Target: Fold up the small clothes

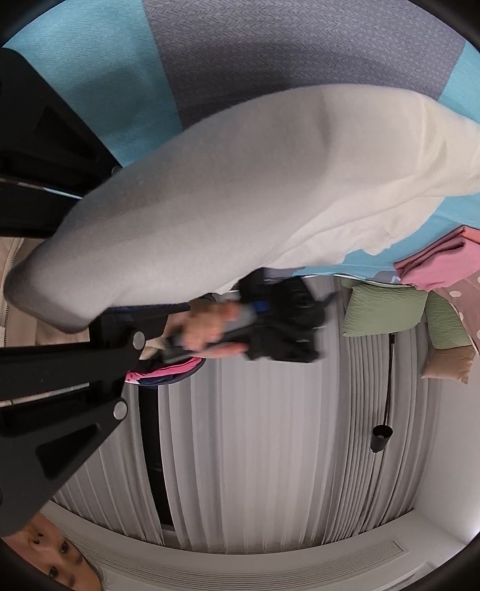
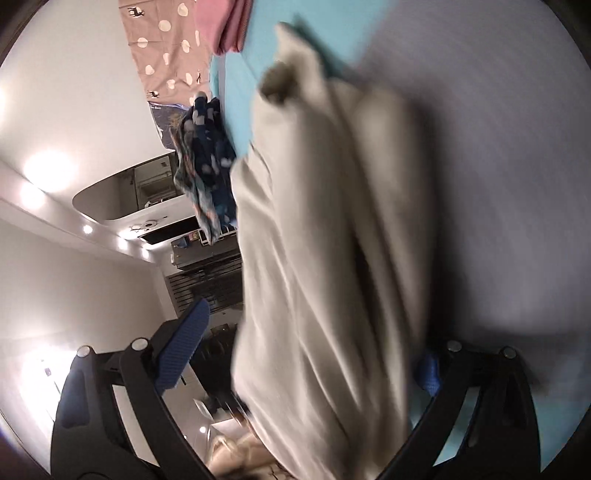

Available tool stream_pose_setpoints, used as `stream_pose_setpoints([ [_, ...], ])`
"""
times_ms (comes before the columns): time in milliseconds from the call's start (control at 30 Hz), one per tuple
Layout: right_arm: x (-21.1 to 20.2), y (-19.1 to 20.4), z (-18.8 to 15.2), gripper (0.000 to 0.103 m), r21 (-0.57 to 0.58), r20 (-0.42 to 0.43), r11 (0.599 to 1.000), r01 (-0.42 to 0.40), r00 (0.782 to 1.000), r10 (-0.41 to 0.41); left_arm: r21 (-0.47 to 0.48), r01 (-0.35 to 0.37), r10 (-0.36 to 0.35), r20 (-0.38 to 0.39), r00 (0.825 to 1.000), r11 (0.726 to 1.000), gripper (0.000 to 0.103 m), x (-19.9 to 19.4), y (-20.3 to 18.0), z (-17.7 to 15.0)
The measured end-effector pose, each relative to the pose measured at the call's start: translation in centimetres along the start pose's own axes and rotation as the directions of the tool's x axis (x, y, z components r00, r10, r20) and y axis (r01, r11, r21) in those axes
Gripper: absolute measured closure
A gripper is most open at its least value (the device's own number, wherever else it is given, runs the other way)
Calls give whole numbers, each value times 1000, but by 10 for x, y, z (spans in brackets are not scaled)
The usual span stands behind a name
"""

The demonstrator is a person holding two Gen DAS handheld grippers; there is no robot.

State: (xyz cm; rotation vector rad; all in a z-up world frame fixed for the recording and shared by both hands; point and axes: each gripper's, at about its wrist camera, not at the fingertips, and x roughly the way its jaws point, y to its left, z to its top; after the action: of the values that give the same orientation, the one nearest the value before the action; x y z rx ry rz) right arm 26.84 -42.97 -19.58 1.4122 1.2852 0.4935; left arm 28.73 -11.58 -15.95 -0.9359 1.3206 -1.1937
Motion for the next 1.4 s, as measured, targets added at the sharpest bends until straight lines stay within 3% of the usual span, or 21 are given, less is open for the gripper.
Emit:
stream_pose_setpoints([
  [167,9,17,16,8,-6,19,999,41,999,-41,19,-24,25,-9,1000,1000,93,-2,0,2],
  [233,6,18,15,14,-1,39,999,48,998,-48,22,-26,27,-12,1000,999,93,-2,0,2],
  [333,0,13,11,38,-6,75,995,99,992,-98,45,-47,47,-14,999,998,93,-7,0,1],
  [400,-6,8,8,69,3,108,991,136,985,-136,69,-66,67,-9,998,995,93,-9,-3,-1],
  [500,-11,4,4,84,-13,152,991,133,980,-129,108,-91,92,0,996,990,93,-8,-8,-2],
  [600,-17,9,-6,86,-58,187,993,107,978,-95,141,-99,100,2,995,985,93,-6,-13,-3],
  [833,-18,48,-24,89,-207,240,969,136,967,-84,199,-115,113,18,993,973,93,-11,-23,-7],
  [900,-16,61,-30,89,-258,256,954,155,963,-88,242,-169,164,39,986,956,92,-10,-31,-9],
  [1000,-14,77,-40,89,-325,267,931,169,960,-81,326,-268,253,86,964,907,92,-8,-46,-16],
  [1200,-8,106,-56,89,-440,297,877,192,953,-60,375,-309,283,124,951,874,92,-10,-53,-19],
  [1400,-5,127,-67,89,-473,313,854,218,947,-69,432,-335,293,162,942,837,92,-12,-51,-21],
])
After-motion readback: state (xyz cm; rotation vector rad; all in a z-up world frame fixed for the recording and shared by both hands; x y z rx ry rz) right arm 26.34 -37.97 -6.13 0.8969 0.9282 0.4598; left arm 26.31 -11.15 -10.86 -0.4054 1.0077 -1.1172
